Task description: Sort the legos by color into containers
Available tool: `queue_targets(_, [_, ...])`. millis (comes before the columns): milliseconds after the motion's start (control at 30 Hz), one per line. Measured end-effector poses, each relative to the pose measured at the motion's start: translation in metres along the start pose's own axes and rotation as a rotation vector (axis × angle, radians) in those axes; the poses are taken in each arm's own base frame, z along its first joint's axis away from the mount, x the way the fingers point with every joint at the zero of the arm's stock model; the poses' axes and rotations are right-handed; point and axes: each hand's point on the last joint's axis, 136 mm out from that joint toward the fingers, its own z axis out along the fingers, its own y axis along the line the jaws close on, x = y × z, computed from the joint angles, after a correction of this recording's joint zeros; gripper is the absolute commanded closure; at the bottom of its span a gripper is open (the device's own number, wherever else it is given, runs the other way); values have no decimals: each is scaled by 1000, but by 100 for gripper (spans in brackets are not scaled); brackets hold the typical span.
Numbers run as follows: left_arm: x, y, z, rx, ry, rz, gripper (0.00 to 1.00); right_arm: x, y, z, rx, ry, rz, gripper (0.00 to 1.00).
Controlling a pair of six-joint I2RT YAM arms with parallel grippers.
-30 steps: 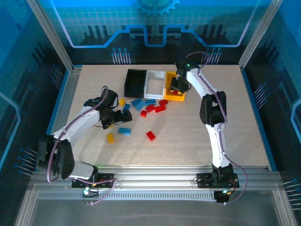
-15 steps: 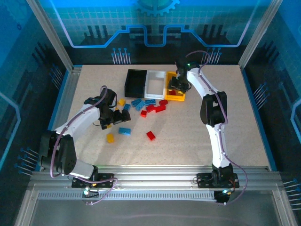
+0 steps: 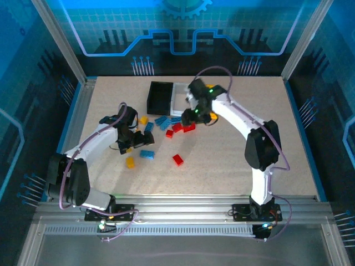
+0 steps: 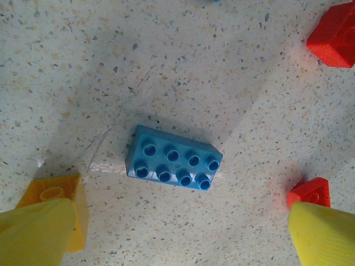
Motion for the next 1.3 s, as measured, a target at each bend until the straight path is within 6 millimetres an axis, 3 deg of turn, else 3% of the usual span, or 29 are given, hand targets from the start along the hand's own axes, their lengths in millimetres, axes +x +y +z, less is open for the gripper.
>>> queue_targets(100, [-1, 0, 0, 2, -4, -2, 1, 41, 31, 19, 1, 87, -127, 31])
queue_targets(233, [-2, 4, 3, 13, -1, -20, 1, 81, 53, 39, 35, 170, -245, 30])
queue_targets(367, [-1, 11, 6, 19, 10, -48, 1, 98, 65, 48, 78, 190, -311, 30])
queue_targets(700, [-1, 11, 6, 36, 16, -58, 1, 105, 54, 83, 153, 243, -309, 30])
queue_targets(1000, [-1, 15, 8, 46, 22, -76, 1, 106, 57, 103, 173, 268, -306, 33])
queue_targets(1300, [2, 20, 10, 54, 29, -91, 1, 95, 54, 114, 229, 250, -294, 47])
